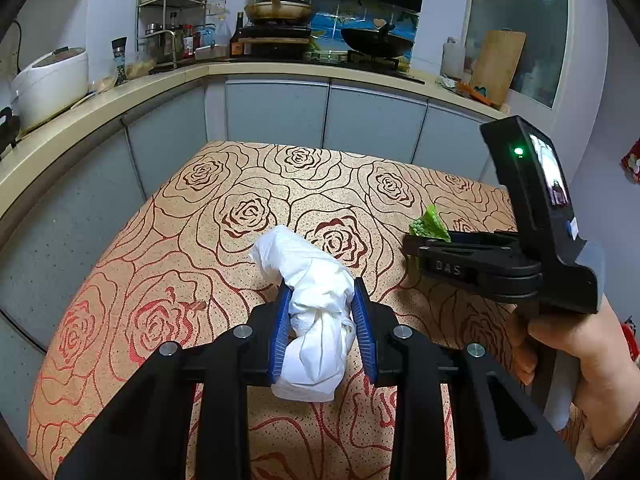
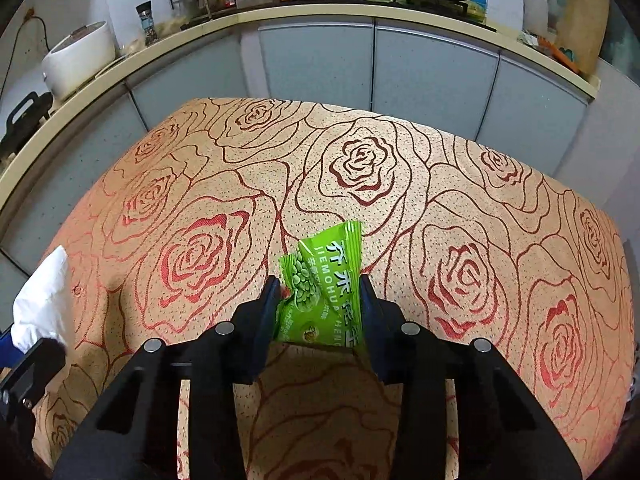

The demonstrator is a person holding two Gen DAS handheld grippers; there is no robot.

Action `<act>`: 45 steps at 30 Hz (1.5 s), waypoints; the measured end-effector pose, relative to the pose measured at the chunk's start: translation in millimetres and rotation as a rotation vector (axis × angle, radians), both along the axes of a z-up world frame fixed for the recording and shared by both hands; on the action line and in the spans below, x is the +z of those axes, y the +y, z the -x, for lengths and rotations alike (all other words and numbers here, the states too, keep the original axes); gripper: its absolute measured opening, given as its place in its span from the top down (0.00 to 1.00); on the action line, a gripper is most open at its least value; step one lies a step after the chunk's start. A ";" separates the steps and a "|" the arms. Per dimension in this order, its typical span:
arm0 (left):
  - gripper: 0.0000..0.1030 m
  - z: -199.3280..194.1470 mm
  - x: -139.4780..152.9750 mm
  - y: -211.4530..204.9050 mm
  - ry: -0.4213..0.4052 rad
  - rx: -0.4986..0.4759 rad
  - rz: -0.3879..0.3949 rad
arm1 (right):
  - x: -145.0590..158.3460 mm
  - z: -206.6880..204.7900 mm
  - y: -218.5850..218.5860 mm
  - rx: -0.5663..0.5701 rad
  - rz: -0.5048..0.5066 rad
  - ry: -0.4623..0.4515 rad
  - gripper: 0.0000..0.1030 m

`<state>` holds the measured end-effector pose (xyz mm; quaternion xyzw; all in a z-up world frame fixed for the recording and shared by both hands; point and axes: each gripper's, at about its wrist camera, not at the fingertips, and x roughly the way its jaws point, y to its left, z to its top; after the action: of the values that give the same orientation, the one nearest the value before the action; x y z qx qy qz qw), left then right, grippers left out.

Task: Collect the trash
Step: 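Lift the tissue and green packet and carry both over the red wastebasket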

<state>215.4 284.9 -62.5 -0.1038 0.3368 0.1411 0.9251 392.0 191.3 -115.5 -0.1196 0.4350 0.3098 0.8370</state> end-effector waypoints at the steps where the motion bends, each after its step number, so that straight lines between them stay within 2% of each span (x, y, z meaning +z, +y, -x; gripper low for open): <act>1: 0.72 -0.1 -0.3 1.3 0.000 -0.001 -0.001 | 1.2 1.3 -2.0 0.001 -0.005 0.000 0.64; 7: 0.72 1.9 4.1 -3.6 -0.017 -0.008 -0.026 | 19.3 22.3 -22.0 0.001 -0.049 -0.030 0.65; 13: 0.72 7.3 15.2 -18.7 -0.044 -0.012 -0.085 | 49.8 50.6 -54.7 -0.029 -0.120 -0.068 0.65; 29: 0.72 38.0 69.4 -59.4 -0.145 -0.047 -0.148 | 129.8 126.8 -131.0 -0.110 -0.261 -0.227 0.65; 38: 0.72 47.6 95.1 -98.8 -0.192 -0.110 -0.175 | 152.0 148.3 -188.7 -0.190 -0.309 -0.266 0.65; 45: 0.72 46.2 103.2 -140.9 -0.208 -0.185 -0.190 | 158.6 157.9 -238.8 -0.280 -0.325 -0.297 0.65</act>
<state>169.2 144.0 40.6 0.0016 0.2324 0.0751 0.9697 234.1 -47.6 43.1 0.0338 0.2643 0.2357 0.9346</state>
